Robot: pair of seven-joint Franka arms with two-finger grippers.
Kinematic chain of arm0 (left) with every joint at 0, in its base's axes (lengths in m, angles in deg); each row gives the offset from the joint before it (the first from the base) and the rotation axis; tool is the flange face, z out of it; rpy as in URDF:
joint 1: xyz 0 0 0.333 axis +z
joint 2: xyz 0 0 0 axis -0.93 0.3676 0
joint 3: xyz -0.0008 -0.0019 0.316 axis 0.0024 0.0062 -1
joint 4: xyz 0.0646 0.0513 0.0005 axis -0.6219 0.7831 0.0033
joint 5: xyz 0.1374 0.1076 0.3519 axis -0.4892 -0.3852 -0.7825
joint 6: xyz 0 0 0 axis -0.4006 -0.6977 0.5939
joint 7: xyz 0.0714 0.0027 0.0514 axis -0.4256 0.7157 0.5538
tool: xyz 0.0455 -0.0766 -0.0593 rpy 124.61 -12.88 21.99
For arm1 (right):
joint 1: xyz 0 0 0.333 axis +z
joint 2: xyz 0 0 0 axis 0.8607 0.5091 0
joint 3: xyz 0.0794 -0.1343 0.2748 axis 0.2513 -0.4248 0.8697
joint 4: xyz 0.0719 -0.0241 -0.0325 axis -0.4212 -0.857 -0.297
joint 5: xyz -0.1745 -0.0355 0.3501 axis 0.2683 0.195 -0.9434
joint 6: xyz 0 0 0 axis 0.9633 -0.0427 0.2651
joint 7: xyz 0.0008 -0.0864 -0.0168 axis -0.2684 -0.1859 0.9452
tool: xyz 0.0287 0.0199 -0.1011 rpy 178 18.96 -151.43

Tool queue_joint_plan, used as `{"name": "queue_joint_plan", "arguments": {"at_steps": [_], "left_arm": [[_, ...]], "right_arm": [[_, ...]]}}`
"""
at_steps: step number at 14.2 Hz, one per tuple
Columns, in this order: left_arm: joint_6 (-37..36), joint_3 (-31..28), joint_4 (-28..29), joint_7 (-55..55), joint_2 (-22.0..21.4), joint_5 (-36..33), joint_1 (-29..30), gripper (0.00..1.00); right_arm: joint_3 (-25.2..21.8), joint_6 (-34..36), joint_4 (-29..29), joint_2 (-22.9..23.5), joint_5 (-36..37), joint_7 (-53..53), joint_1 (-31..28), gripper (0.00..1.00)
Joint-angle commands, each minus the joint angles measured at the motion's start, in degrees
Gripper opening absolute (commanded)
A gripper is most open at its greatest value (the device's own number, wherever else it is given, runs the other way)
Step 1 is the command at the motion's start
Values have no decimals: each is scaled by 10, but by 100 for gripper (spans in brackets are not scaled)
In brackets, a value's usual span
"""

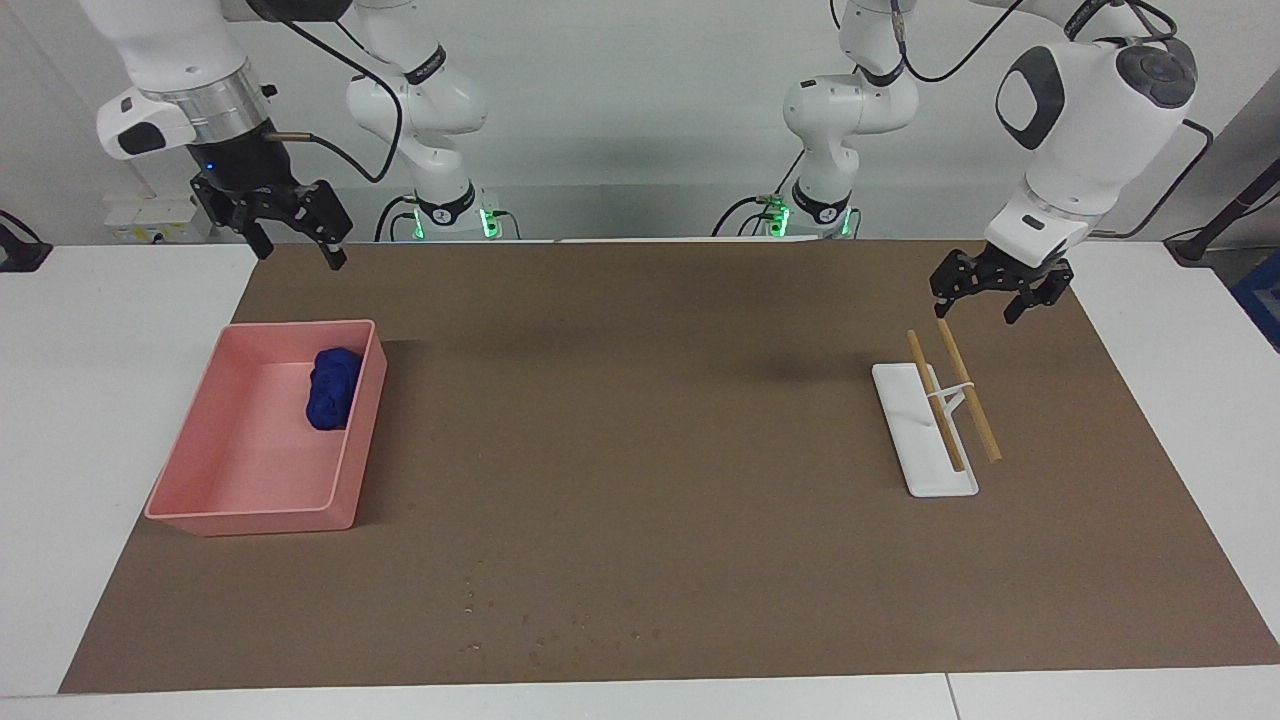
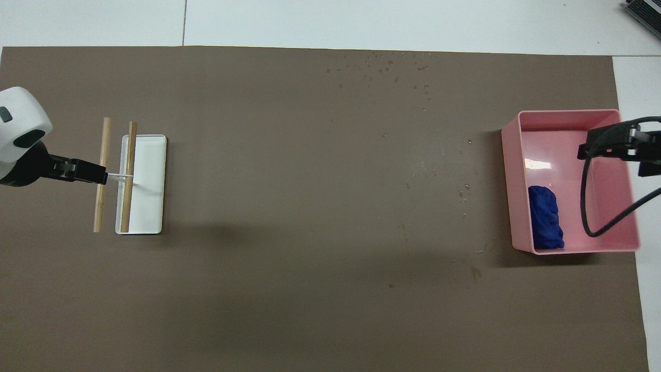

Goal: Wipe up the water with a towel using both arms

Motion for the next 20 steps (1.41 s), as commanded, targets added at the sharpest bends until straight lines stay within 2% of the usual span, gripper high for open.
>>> {"name": "queue_joint_plan", "arguments": {"at_steps": [1,3,9,12,20], "left_arm": [[8,5,6,-6,-8,-1,7,100],[9,5,3,-7,-7,-2,9,100],[11,5,3,-7,-8,-2,9,100],[18,5,4,-7,-8,-2,10,100],[13,5,4,-5,-9,-2,7,100]], "right_arm": [[6,-2,-29,-16,52,46,-2,100],[11,14,-27,-8,61,42,1,96],[12,-9,-36,-12,9,19,1,99],[12,-20,-47,-13,10,16,1,100],[12,-4,-1,15,17,14,0,100]]}}
